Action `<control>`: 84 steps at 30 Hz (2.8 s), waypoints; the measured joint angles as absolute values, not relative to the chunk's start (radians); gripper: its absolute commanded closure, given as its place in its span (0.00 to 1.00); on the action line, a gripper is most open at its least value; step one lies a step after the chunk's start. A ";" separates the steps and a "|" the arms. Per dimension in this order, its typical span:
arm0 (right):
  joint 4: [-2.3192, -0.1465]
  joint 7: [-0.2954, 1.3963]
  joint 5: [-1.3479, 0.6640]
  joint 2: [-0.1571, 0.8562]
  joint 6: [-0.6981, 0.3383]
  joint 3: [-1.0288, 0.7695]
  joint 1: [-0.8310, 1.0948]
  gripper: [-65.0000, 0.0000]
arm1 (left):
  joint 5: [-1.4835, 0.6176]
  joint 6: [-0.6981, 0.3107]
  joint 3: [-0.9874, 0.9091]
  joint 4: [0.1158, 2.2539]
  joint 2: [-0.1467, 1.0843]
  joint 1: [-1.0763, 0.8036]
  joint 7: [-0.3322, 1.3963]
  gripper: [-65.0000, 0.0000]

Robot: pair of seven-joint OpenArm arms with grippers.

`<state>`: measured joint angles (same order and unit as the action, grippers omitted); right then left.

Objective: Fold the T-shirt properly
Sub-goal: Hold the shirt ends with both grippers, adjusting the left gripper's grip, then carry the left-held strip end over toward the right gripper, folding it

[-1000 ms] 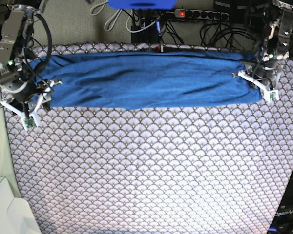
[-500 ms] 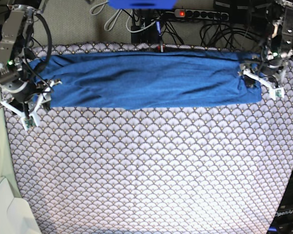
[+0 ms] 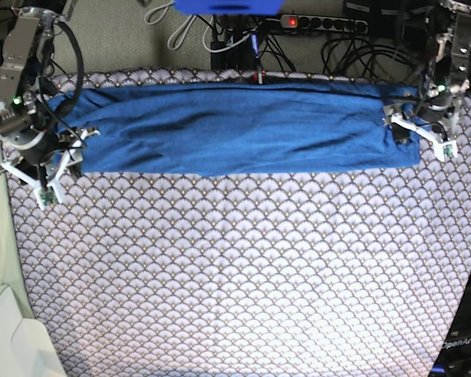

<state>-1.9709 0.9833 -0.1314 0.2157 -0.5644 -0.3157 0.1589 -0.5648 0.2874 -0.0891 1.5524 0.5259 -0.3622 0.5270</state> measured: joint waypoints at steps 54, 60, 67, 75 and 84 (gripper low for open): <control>-1.971 0.983 -0.131 0.216 -0.564 -0.320 0.154 0.55 | -0.213 0.435 -0.022 1.971 0.252 -0.322 0.934 0.99; -1.971 0.984 -0.131 0.218 -0.564 -0.322 0.154 0.55 | -0.110 0.443 0.203 1.970 0.194 -0.259 0.944 0.99; -1.973 0.984 -0.130 0.244 -0.564 -0.326 0.152 0.55 | 0.113 0.445 0.350 1.948 0.030 -0.219 0.973 0.99; -1.975 0.994 -0.132 0.283 -0.565 -0.323 0.131 0.55 | 0.222 0.443 0.511 1.829 -0.067 -0.152 1.005 0.99; -1.975 0.987 -0.132 0.314 -0.564 -0.324 0.120 0.55 | 0.251 0.445 0.581 1.701 -0.118 -0.107 0.996 0.99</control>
